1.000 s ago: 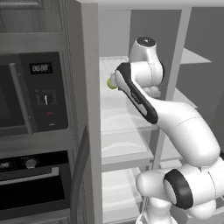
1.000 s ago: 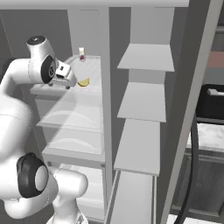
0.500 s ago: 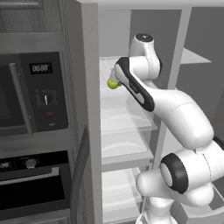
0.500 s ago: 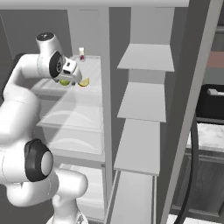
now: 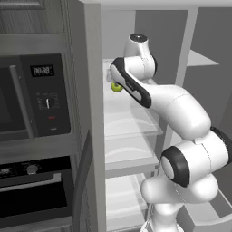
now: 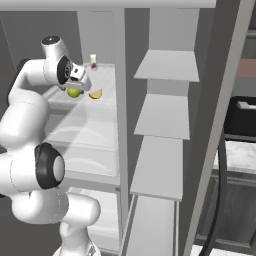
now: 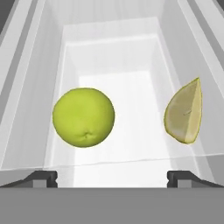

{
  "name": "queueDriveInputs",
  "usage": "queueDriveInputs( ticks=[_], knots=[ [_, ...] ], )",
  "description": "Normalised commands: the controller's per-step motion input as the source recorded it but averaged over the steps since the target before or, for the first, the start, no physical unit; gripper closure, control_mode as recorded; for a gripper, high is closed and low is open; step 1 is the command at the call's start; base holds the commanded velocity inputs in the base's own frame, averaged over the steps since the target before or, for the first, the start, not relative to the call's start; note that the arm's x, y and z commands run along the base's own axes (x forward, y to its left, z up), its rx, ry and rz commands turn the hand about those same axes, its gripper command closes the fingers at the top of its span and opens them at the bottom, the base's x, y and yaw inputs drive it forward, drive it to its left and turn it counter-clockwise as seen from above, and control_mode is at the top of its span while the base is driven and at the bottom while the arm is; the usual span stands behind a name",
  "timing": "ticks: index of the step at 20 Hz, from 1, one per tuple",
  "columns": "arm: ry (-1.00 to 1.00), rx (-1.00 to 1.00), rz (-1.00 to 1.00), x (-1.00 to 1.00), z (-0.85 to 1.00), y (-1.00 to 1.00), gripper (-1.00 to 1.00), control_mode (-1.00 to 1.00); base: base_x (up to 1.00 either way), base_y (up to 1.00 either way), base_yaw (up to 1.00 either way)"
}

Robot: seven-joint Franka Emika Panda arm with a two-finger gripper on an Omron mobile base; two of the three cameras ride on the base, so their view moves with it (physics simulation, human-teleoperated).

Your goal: Take the pear and lemon wedge from the fridge shelf and place them in the freezer drawer to begin freezing them.

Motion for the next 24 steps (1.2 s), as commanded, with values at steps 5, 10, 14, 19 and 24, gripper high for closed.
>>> queueDriveInputs(
  ticks=[5, 10, 14, 19, 24],
  knots=[
    [0.0, 0.0, 0.0, 0.3, -0.11, 0.14, -1.0, -1.0, 0.0, 0.0, 0.0],
    [0.0, 0.0, 0.0, 0.27, -0.18, 0.06, -1.0, -1.0, 0.0, 0.0, 0.0],
    [0.0, 0.0, 0.0, 0.28, -0.22, 0.05, -1.0, -1.0, 0.0, 0.0, 0.0],
    [0.0, 0.0, 0.0, 0.31, -0.13, 0.08, -1.0, -1.0, 0.0, 0.0, 0.0],
    [0.0, 0.0, 0.0, 0.17, -0.16, 0.1, -1.0, -1.0, 0.0, 0.0, 0.0]
  ],
)
